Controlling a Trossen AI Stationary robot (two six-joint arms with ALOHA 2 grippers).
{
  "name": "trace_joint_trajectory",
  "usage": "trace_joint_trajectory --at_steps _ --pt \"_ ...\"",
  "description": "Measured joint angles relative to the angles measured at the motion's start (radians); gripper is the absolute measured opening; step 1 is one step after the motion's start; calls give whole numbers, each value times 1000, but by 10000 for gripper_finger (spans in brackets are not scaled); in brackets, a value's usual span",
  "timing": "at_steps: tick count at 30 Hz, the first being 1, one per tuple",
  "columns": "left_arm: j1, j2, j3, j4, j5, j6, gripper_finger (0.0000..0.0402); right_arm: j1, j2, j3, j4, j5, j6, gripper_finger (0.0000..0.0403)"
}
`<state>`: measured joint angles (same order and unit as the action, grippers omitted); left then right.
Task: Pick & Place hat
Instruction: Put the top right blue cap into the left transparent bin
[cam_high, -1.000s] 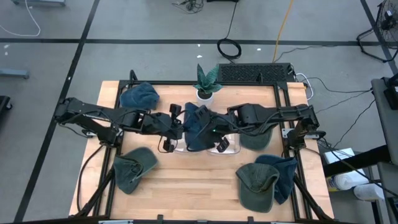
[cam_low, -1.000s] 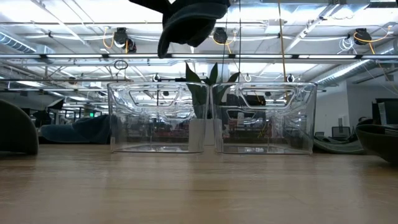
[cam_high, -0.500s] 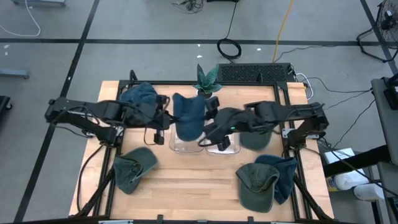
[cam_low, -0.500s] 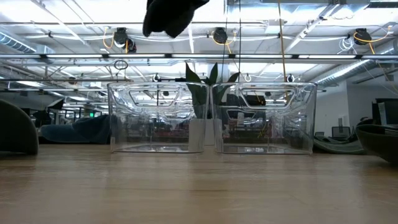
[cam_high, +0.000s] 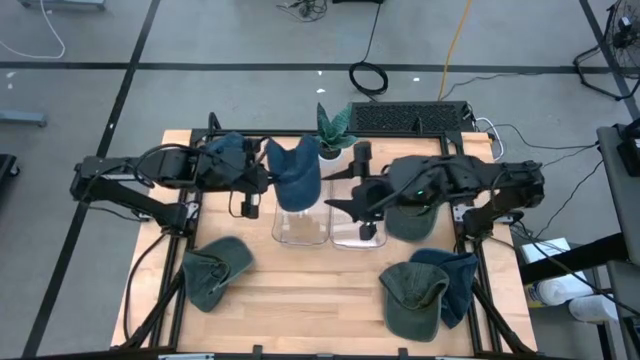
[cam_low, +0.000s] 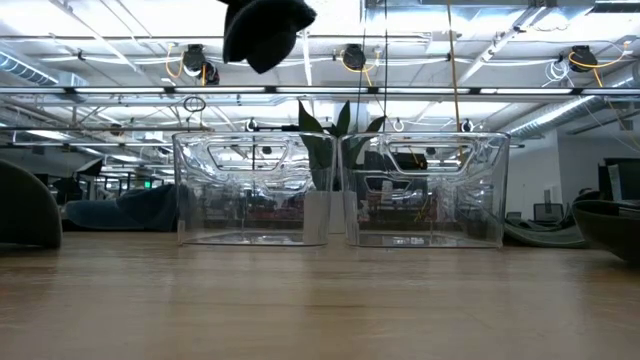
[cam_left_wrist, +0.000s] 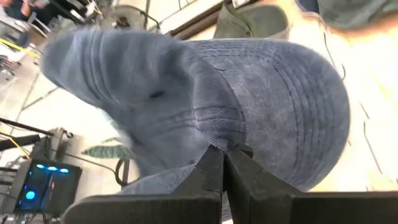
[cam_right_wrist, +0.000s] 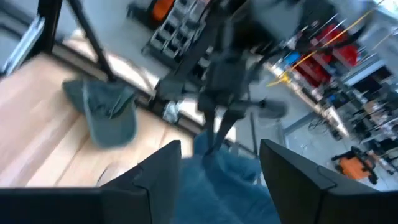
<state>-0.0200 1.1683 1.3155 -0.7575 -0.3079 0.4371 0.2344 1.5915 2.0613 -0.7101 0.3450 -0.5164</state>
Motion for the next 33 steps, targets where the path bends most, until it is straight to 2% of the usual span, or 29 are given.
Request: trace_joint_trajectory --at_steps 11,16,26,33 --pt "63 28 23 -44 61 39 0 -19 -32 0 91 2 -61 206" --pt "99 94 21 -63 134 39 0 -21 -29 0 105 1 -80 203" --pt "111 233 -8 -61 157 24 0 -21 -30 0 117 26 -100 208" --pt "123 274 -56 -24 178 13 0 -21 -30 0 142 25 -119 212"
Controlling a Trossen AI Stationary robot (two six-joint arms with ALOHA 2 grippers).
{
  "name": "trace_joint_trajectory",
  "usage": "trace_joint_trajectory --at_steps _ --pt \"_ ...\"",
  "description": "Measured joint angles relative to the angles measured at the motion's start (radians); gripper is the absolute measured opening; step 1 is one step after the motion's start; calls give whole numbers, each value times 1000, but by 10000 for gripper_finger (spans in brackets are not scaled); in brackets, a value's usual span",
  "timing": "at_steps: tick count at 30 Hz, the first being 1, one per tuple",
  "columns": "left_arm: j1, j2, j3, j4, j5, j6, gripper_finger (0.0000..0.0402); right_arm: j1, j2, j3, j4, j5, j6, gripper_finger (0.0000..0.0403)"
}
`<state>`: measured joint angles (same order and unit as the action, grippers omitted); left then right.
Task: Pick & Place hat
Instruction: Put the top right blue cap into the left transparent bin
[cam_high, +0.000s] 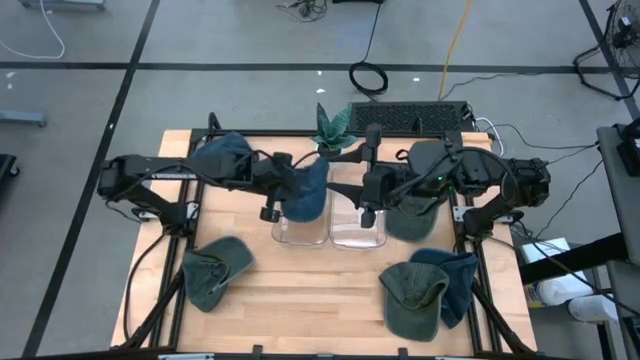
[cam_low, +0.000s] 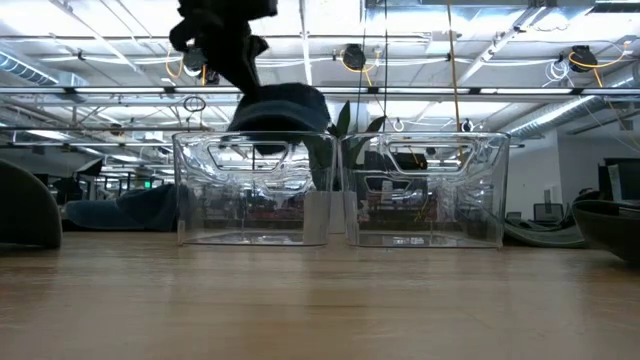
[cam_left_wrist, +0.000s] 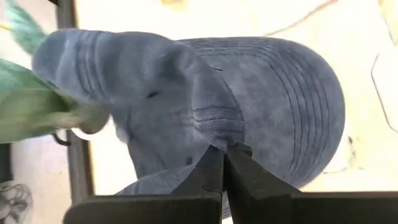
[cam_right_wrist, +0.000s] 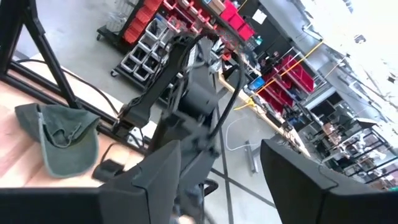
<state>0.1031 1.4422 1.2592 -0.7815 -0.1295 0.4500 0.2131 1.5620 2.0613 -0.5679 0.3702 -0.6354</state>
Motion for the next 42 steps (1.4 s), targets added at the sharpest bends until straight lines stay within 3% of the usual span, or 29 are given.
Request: trace_joint_trajectory --at_steps 13,36,42 --pt "28 -2 -167 187 69 -21 0 0 0 0 30 0 -39 212" --pt "20 214 -174 234 106 -59 1 0 0 0 19 -3 -38 215" --pt "21 208 -174 234 106 -87 33 0 0 0 18 -4 -38 219"
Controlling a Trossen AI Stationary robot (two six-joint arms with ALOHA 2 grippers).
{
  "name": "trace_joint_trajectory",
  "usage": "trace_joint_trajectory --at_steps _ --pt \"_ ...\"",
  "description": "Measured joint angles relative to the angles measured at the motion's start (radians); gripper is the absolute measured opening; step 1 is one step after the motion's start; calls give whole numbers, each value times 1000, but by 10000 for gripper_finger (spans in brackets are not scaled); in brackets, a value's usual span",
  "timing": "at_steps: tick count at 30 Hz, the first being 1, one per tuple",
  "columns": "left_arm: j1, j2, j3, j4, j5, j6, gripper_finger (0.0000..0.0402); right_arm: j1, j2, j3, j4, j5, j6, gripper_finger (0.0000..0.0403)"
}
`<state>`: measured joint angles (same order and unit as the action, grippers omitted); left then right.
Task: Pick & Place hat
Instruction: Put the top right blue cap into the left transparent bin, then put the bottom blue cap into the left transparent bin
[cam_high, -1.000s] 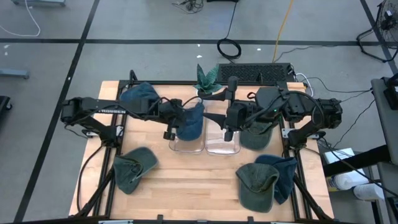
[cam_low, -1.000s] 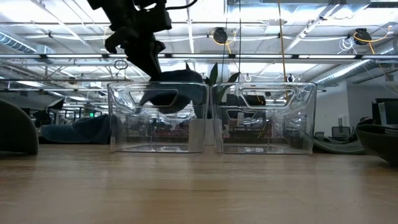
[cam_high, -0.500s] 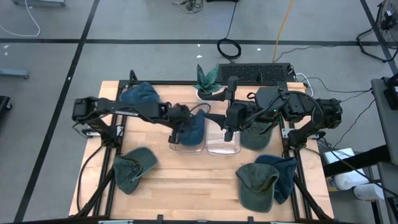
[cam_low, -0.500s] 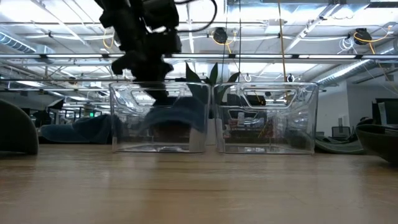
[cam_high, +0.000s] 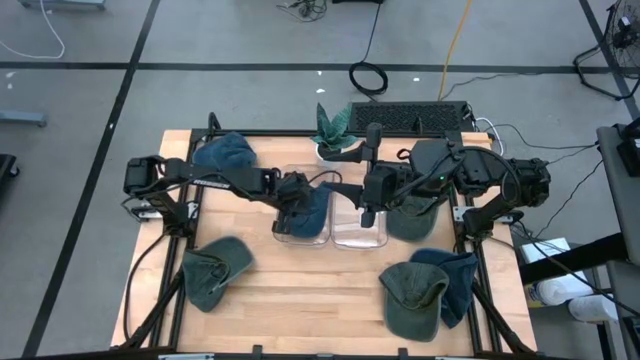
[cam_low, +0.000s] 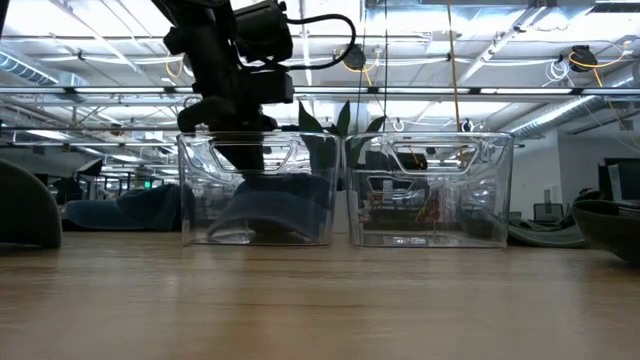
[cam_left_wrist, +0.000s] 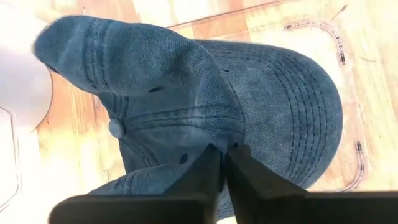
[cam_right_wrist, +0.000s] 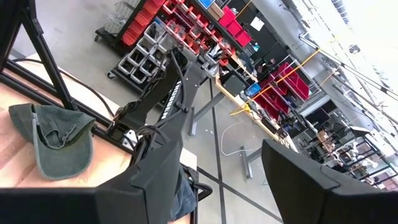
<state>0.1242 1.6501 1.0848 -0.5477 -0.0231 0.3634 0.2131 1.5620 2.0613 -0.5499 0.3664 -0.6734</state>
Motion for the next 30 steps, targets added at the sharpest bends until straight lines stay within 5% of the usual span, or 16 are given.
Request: trace_joint_trajectory --at_steps 6,19,30 --pt "0 0 0 8 0 -24 94 0 0 0 0 0 6 219" --pt "-1 -106 1 -23 -13 -37 296 0 0 0 0 0 6 219" --pt "-2 -346 1 -87 -110 -193 315 0 0 0 0 1 32 220"
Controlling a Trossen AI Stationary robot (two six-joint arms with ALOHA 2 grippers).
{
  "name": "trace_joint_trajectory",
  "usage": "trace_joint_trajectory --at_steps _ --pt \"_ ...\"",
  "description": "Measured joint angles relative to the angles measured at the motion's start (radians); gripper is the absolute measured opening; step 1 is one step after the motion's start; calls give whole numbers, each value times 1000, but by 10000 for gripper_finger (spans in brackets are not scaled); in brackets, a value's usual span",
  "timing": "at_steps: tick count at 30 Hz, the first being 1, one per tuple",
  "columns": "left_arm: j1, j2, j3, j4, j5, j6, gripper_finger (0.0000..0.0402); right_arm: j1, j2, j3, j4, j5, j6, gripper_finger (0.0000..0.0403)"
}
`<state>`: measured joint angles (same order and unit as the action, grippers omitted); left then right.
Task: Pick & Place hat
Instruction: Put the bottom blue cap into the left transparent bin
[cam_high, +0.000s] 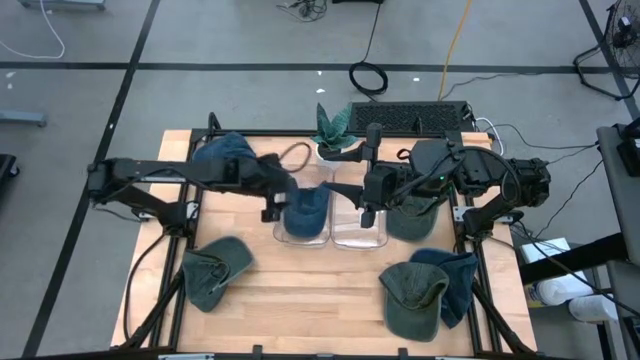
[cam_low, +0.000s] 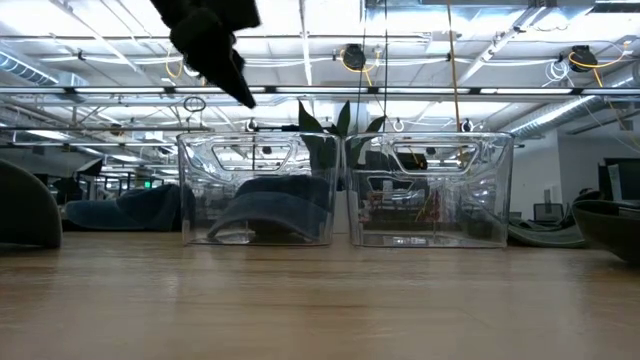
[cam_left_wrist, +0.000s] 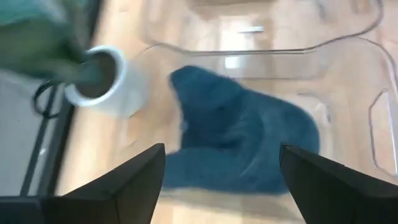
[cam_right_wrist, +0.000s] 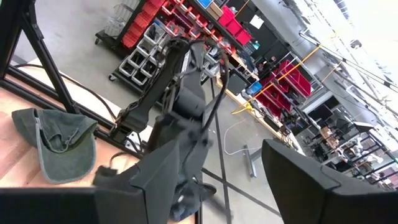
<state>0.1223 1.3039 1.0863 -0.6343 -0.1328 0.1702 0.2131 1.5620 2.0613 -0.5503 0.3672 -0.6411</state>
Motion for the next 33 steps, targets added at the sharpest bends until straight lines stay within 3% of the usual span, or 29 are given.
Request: trace_joint_trajectory --at_steps 14,21,33 --pt "0 -258 0 -214 -52 -316 307 0 0 0 0 1 -6 220" --pt "0 -273 0 -376 -118 -440 304 0 0 0 -3 -1 -17 220" --pt "2 -270 0 -424 -158 -490 294 0 0 0 -2 -1 -29 220"
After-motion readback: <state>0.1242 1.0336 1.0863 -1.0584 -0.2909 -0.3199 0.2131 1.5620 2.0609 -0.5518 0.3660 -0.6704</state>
